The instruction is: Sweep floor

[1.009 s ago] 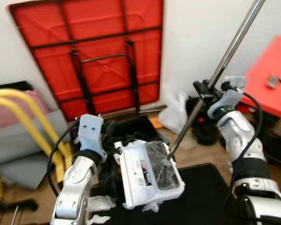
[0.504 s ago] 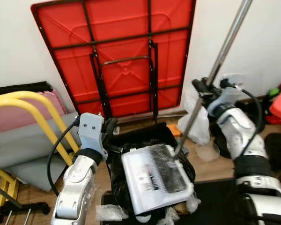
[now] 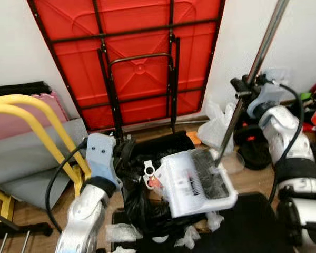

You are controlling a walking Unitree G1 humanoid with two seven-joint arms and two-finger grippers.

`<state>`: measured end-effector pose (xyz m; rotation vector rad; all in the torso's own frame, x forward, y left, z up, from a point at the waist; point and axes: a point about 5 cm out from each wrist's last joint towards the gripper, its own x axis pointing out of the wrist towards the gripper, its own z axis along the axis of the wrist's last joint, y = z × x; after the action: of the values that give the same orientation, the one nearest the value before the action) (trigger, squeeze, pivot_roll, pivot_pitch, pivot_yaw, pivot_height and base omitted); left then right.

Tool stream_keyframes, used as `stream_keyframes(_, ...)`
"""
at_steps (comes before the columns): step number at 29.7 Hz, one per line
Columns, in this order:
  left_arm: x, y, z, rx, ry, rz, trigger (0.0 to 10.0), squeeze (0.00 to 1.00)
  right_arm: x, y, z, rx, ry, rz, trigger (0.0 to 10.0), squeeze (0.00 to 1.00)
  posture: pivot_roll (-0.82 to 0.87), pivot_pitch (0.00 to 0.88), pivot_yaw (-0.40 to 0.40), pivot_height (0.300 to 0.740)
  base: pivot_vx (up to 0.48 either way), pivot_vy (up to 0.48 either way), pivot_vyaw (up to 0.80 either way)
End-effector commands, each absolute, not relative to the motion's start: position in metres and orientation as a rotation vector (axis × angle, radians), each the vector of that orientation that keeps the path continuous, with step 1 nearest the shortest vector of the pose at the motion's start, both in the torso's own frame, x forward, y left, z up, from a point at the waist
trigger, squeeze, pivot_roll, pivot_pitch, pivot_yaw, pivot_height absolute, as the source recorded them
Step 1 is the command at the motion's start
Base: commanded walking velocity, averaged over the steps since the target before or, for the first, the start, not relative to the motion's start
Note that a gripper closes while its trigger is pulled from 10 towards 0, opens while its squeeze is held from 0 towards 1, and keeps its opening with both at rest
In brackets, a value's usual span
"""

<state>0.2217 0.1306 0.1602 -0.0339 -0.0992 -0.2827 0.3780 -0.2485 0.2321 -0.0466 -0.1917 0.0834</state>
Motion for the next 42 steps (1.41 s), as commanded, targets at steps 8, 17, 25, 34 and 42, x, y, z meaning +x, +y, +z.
stream_keyframes(8, 0.200, 0.130, 0.164, -0.028, -0.050, -0.287, 10.0, 0.00, 0.388, -0.236, 0.274, -0.077, -0.344, 0.082, 10.0, 0.00, -0.03, 0.210, -0.010, 0.740, 0.000, 0.000, 0.40)
stream_keyframes(17, 0.179, 0.131, 0.163, -0.019, 0.016, -0.306, 10.0, 0.00, 0.395, -0.247, 0.313, -0.175, -0.443, -0.025, 10.0, 0.00, 0.01, 0.226, 0.008, 0.740, 0.000, 0.000, 0.80)
stream_keyframes(25, 0.171, 0.130, 0.164, 0.025, 0.049, -0.339, 10.0, 0.00, 0.403, -0.231, 0.329, -0.346, -0.445, -0.059, 10.0, 0.00, 0.03, 0.244, 0.019, 0.740, 0.000, 0.000, 0.50)
stream_keyframes(34, 0.166, 0.128, 0.166, 0.039, 0.061, -0.346, 10.0, 0.00, 0.407, -0.233, 0.336, -0.532, -0.397, -0.119, 10.0, 0.00, 0.03, 0.263, 0.016, 0.740, 0.000, 0.000, 0.00)
stream_keyframes(42, 0.165, 0.128, 0.168, 0.041, 0.068, -0.347, 10.0, 0.00, 0.411, -0.217, 0.347, -0.707, -0.406, -0.116, 10.0, 0.00, 0.03, 0.277, 0.013, 0.740, 0.000, 0.000, 0.00)
